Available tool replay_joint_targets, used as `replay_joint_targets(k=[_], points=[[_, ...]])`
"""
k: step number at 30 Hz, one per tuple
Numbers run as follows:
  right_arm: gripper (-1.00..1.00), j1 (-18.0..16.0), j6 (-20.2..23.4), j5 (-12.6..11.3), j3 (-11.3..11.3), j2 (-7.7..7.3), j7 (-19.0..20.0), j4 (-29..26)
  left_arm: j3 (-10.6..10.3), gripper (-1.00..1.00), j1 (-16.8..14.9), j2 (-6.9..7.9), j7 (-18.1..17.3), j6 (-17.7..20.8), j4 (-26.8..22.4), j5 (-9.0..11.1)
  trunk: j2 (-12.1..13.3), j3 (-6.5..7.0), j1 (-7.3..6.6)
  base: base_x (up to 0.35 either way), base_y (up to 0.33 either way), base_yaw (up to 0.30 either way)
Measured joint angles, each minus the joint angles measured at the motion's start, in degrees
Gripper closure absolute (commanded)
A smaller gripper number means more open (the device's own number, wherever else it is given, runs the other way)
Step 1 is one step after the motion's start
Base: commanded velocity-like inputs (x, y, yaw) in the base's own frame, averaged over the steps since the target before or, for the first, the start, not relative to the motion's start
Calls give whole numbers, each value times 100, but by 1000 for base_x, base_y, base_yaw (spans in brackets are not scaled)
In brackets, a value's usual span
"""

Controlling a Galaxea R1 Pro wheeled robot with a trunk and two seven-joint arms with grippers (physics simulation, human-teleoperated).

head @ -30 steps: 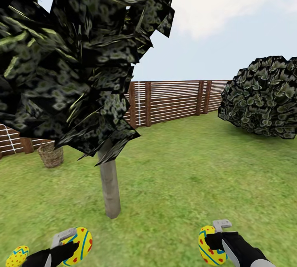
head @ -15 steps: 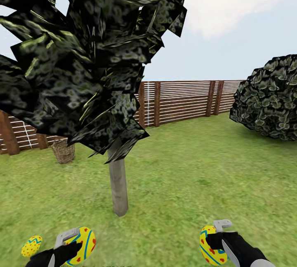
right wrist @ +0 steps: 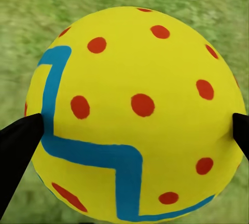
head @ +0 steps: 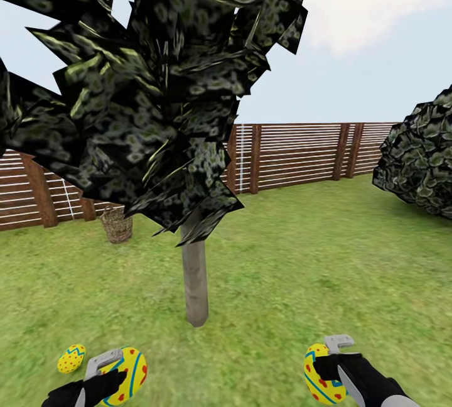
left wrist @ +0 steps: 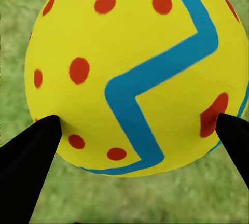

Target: Take the three Easter eggs out of the wicker basket on the lawn in the garden, then place them on the lawn next to a single tree (choose any tree) so that all three eggs are next to the same tree and none are left in the basket.

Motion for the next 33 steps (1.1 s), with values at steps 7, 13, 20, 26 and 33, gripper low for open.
replay_joint_targets(k=[7,13,20,26,33], points=[[100,0,0,1,4,0,0,0,0,100,1,4,2,0,3,-3,-281,-126,154,0,0,0],[100,0,0,1,0,0,0,0,0,100,0,-1,2,0,3,-3,-522,-234,286,0,0,0],[100,0,0,1,4,0,0,0,0,100,0,-18,-1,0,12,-3,-803,-360,440,0,0,0],[100,3,-1,1,4,0,0,1,-6,100,3,-29,-3,-2,38,-4,-1039,-460,571,0,0,0],[100,3,-2,9,4,3,0,1,-18,100,4,-29,4,-11,230,-4,-1318,-584,725,0,0,0]])
